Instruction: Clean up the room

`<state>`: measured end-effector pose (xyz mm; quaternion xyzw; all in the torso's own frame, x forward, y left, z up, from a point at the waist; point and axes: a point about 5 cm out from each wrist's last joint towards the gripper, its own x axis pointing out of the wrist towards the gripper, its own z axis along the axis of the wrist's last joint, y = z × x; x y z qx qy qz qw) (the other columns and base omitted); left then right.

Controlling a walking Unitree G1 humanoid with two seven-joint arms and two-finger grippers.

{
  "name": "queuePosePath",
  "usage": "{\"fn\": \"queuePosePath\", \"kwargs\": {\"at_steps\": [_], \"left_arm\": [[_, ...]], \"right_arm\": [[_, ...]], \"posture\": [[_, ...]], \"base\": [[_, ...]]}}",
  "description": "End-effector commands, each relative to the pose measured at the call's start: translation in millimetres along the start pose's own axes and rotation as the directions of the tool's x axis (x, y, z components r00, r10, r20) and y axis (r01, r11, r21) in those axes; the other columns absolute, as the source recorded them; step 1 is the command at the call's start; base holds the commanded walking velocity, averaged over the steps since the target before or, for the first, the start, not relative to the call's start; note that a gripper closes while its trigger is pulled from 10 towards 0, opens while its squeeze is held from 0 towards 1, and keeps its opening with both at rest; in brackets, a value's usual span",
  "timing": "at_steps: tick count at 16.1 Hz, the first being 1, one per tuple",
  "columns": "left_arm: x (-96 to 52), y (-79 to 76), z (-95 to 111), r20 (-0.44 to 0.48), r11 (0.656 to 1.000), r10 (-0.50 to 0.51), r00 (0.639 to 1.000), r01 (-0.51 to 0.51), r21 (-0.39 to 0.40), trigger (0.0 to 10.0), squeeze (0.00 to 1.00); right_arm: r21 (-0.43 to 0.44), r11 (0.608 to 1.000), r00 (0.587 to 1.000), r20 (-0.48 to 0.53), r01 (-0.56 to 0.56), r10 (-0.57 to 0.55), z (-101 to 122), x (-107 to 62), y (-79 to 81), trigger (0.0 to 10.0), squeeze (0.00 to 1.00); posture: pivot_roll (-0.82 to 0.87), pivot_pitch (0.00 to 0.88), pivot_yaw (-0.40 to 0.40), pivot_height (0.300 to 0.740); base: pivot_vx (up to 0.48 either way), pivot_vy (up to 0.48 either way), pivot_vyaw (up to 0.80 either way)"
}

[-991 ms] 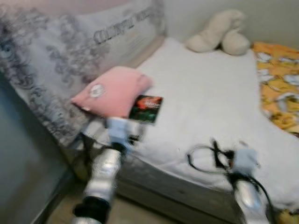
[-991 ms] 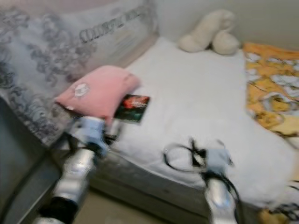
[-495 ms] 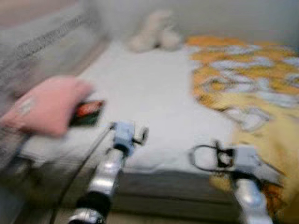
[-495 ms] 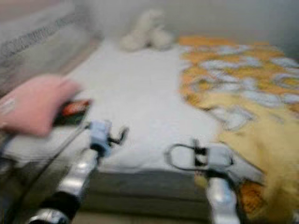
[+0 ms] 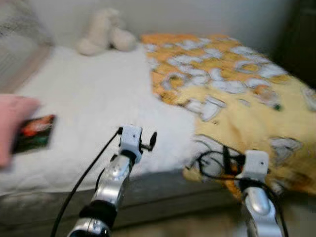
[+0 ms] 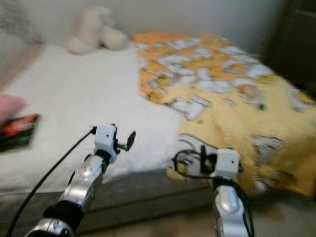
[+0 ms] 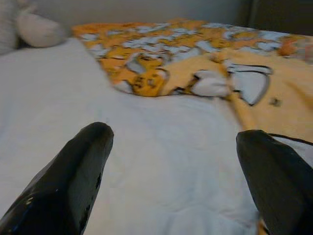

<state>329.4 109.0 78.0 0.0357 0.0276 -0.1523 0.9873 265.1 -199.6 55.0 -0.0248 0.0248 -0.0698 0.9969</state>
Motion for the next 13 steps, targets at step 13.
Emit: {"fn": "queuePosePath", "kwargs": {"at_steps": [13], "left_arm": [[2.1, 1.6, -11.2, -0.055, 0.999, 0.024, 0.998, -0.026, -0.043, 10.0, 0.0]], "right_arm": [[-0.024, 0.998, 0.998, 0.016, -0.061, 0.061, 2.5, -2.4, 5.3, 10.0, 0.0]], "posture": [[0.05, 0.0, 0.032, 0.74]], "base": [[0.376, 0.0, -0.39]]}}
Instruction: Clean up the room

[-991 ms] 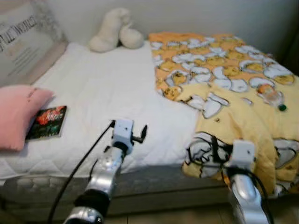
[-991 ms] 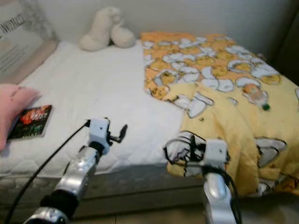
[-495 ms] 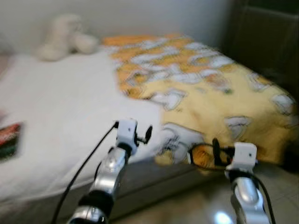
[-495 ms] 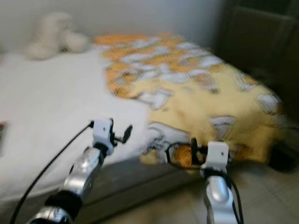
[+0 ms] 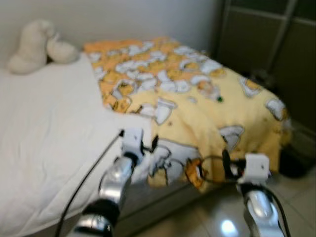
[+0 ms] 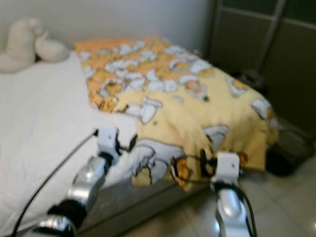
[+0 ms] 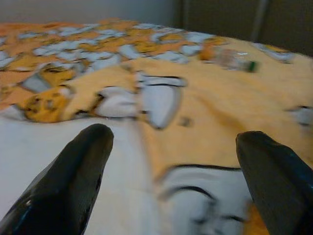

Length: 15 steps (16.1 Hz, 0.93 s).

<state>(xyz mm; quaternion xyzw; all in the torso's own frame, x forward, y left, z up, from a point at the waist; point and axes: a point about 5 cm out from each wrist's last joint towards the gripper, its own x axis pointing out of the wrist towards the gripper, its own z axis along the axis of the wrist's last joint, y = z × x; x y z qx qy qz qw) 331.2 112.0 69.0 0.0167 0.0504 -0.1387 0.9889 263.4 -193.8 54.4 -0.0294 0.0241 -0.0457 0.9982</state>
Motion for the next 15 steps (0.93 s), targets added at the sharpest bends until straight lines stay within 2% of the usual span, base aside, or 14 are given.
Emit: {"fn": "queuePosePath", "kwargs": {"at_steps": [1, 4, 6, 8, 10, 11, 12, 15], "left_arm": [[0.7, -2.5, -2.5, -0.014, 1.0, -0.009, 1.0, 0.009, 0.006, 10.0, 0.0], [-2.7, -8.4, -7.1, -0.009, 0.999, -0.054, 0.999, 0.054, -0.001, 10.0, 0.0], [-5.4, -7.7, -14.5, -0.043, 0.999, -0.039, 0.998, 0.04, 0.017, 10.0, 0.0], [-10.1, 2.7, -29.4, -0.121, 0.998, 0.034, 0.992, -0.028, 0.051, 10.0, 0.0], [-15.2, 9.7, -37.7, -0.14, 0.994, 0.092, 0.986, -0.083, 0.068, 10.0, 0.0], [-19.7, 16.7, -41.7, -0.121, 0.97, 0.215, 0.969, -0.198, 0.139, 10.0, 0.0], [-21.0, 19.3, -42.9, -0.121, 0.961, 0.257, 0.959, -0.24, 0.14, 10.0, 0.0], [-33.9, 38.5, -47.6, -0.086, 0.893, 0.435, 0.896, -0.418, 0.167, 10.0, 0.0]], "right_arm": [[-0.023, 0.999, 1.0, 0.015, -0.023, 0.023, 3.8, 1.2, -0.3, 10.0, 0.0], [-0.036, 0.998, 0.999, -0.001, -0.043, 0.043, 2.4, 3.2, 0.9, 10.0, 0.0], [-0.038, 0.997, 0.998, -0.013, -0.06, 0.06, 0.1, -0.2, 2.9, 10.0, 0.0], [-0.029, 0.994, 0.994, -0.05, -0.101, 0.1, -8.6, -15.1, 3.3, 10.0, 0.0], [-0.029, 0.99, 0.987, -0.086, -0.139, 0.136, -16.2, -27.9, 2.4, 10.0, 0.0], [-0.049, 0.977, 0.97, -0.141, -0.208, 0.2, -27.4, -47.8, -4.8, 10.0, 0.0], [-0.06, 0.973, 0.964, -0.159, -0.223, 0.212, -30.2, -52.1, -7.4, 10.0, 0.0], [-0.098, 0.958, 0.951, -0.186, -0.269, 0.248, -31.2, -57.5, -13.6, 10.0, 0.0]], "posture": [[0.05, 0.0, 0.031, 0.74], [0.05, 0.0, 0.026, 0.74], [0.05, 0.0, 0.015, 0.74], [0.03, 0.0, -0.021, 0.74], [0.01, 0.031, -0.048, 0.74], [-0.04, 0.078, -0.104, 0.74], [-0.04, 0.084, -0.113, 0.74], [-0.04, 0.089, -0.115, 0.74]], "base": [[0.48, 0.0, 0.0], [0.48, 0.0, 0.0], [0.0, 0.0, -0.62], [0.0, 0.0, -0.74], [0.0, 0.0, -0.74], [0.0, 0.0, 0.0], [0.0, 0.0, 0.0], [0.0, 0.0, 0.0]]}}
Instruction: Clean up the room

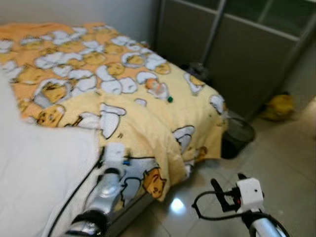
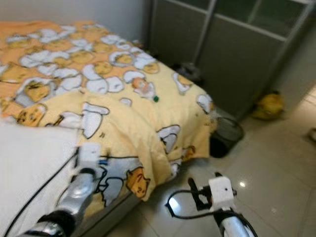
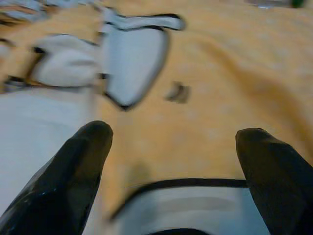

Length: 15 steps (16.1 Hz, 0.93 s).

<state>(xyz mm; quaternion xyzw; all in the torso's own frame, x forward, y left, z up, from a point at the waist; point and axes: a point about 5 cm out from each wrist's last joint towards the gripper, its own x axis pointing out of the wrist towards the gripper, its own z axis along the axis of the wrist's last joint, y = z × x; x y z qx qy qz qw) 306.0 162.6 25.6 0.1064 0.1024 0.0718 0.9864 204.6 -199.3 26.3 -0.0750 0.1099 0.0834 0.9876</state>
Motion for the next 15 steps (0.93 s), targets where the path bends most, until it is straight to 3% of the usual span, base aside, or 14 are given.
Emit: {"fn": "queuePosePath", "kwargs": {"at_steps": [1, 3, 7, 10, 13, 15], "left_arm": [[-2.7, 3.1, -1.7, 0.015, 0.999, 0.04, 0.999, -0.04, 0.003, 10.0, 0.0], [-11.6, 12.3, -19.0, -0.024, 0.996, 0.074, 0.997, -0.073, 0.042, 10.0, 0.0], [-14.5, 16.3, -32.2, -0.115, 0.991, 0.12, 0.986, -0.113, 0.066, 10.0, 0.0], [-7.6, 18.5, -26.7, -0.141, 0.993, 0.116, 0.983, -0.118, -0.006, 10.0, 0.0], [-12.4, 12.1, -38.2, -0.227, 0.997, 0.075, 0.971, -0.08, -0.011, 10.0, 0.0], [-12.3, 13.3, -37.8, -0.221, 0.997, 0.077, 0.972, -0.082, -0.015, 10.0, 0.0]], "right_arm": [[-0.012, 1.0, 1.0, -0.018, 0.0, 0.0, -1.4, -1.4, -4.5, 10.0, 0.0], [-0.003, 1.0, 0.999, -0.041, -0.025, 0.025, -5.2, -2.1, 1.4, 10.0, 0.0], [-0.006, 0.996, 0.995, -0.049, -0.084, 0.084, -5.4, -3.3, 8.9, 10.0, 0.0], [-0.003, 0.995, 0.993, -0.058, -0.101, 0.101, -5.0, -4.0, 11.7, 10.0, 0.0], [0.001, 0.995, 0.992, -0.07, -0.103, 0.103, -7.2, -6.4, 11.0, 10.0, 0.0], [0.002, 0.995, 0.992, -0.072, -0.102, 0.101, -7.6, -6.7, 10.9, 10.0, 0.0]], "posture": [[-0.03, 0.095, -0.111, 0.74], [-0.01, 0.112, -0.114, 0.74], [0.0, 0.142, -0.127, 0.74], [0.0, 0.169, -0.131, 0.74], [-0.01, 0.184, -0.119, 0.74], [-0.01, 0.184, -0.112, 0.74]], "base": [[0.0, 0.0, 0.0], [0.0, 0.0, 0.0], [0.0, 0.0, 0.0], [0.0, 0.0, 0.0], [0.0, 0.0, 0.0], [0.0, 0.0, 0.0]]}}
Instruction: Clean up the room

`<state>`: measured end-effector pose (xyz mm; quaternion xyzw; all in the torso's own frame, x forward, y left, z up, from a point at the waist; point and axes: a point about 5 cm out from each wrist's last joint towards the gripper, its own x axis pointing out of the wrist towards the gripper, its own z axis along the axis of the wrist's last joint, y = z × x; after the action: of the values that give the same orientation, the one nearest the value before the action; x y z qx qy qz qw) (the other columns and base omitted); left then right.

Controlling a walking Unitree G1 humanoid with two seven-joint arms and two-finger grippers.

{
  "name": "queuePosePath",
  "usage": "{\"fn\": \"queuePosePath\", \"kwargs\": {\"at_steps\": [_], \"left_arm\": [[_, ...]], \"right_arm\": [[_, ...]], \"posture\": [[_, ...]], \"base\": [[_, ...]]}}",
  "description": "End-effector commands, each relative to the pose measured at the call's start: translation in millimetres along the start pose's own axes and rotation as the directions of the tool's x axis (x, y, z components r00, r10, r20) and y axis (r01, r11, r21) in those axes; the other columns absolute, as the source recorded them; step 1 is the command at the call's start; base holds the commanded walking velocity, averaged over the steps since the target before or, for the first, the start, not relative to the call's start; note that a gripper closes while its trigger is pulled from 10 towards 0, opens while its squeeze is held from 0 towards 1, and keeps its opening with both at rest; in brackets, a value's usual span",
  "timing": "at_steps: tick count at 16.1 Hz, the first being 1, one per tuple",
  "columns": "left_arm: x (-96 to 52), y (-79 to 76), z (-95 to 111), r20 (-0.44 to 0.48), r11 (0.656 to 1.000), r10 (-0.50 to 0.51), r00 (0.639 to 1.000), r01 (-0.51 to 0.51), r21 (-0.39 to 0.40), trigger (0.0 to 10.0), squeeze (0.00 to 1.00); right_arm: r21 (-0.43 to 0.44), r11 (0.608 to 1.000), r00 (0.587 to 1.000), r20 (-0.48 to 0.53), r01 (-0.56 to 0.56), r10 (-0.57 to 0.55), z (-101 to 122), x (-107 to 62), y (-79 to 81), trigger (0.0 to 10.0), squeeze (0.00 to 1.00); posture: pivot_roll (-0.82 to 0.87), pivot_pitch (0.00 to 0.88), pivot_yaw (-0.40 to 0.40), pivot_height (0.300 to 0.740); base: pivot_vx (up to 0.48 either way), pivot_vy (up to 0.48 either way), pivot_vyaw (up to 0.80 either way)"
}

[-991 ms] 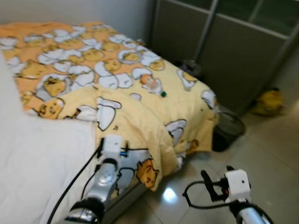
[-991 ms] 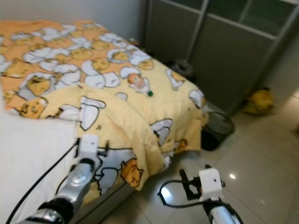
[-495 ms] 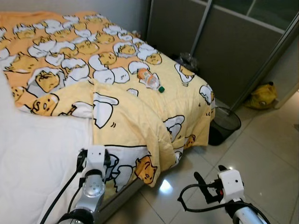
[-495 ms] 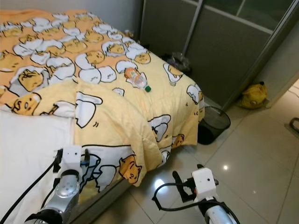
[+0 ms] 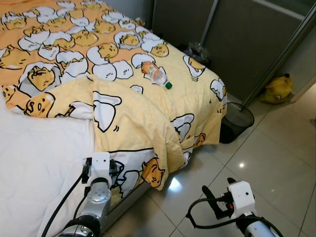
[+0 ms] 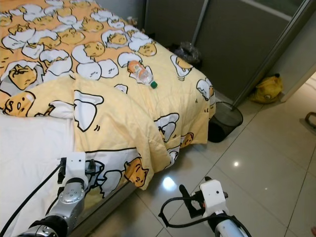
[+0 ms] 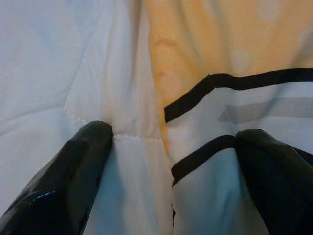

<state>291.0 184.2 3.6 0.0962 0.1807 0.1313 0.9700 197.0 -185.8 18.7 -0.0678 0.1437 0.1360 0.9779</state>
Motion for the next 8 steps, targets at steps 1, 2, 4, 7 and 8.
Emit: {"fn": "queuePosePath", "kwargs": {"at_steps": [1, 2, 4, 7, 8], "left_arm": [[-4.4, -0.6, -6.6, 0.006, 0.999, -0.007, 1.0, 0.007, 0.034, 10.0, 0.0], [-7.3, 3.4, -7.5, 0.059, 0.995, 0.011, 0.998, -0.017, 0.096, 10.0, 0.0], [-11.8, 4.6, -13.9, 0.068, 0.99, 0.018, 0.998, -0.028, 0.138, 10.0, 0.0], [-18.0, -0.4, -15.3, 0.129, 0.974, -0.008, 0.992, -0.022, 0.224, 10.0, 0.0], [-20.3, -2.3, -14.1, 0.17, 0.963, -0.02, 0.985, -0.027, 0.267, 10.0, 0.0]], "right_arm": [[-0.007, 1.0, 1.0, -0.017, 0.015, -0.015, -1.9, -4.0, -4.7, 10.0, 0.0], [-0.008, 1.0, 0.999, -0.029, 0.022, -0.022, -4.7, -4.9, -5.4, 10.0, 0.0], [-0.006, 1.0, 0.999, -0.038, 0.02, -0.021, -6.9, -5.3, -5.2, 10.0, 0.0], [-0.01, 1.0, 0.999, -0.046, 0.015, -0.016, -8.3, -3.2, -4.2, 10.0, 0.0], [-0.014, 1.0, 0.999, -0.05, 0.012, -0.013, -9.1, -2.5, -4.3, 10.0, 0.0]], "posture": [[-0.01, 0.179, -0.105, 0.74], [-0.01, 0.175, -0.102, 0.74], [-0.01, 0.17, -0.099, 0.74], [0.0, 0.154, -0.102, 0.74], [0.01, 0.147, -0.104, 0.74]], "base": [[0.0, 0.0, 0.0], [0.0, 0.0, 0.0], [0.0, 0.0, 0.0], [0.0, 0.0, 0.0], [0.0, 0.0, 0.0]]}}
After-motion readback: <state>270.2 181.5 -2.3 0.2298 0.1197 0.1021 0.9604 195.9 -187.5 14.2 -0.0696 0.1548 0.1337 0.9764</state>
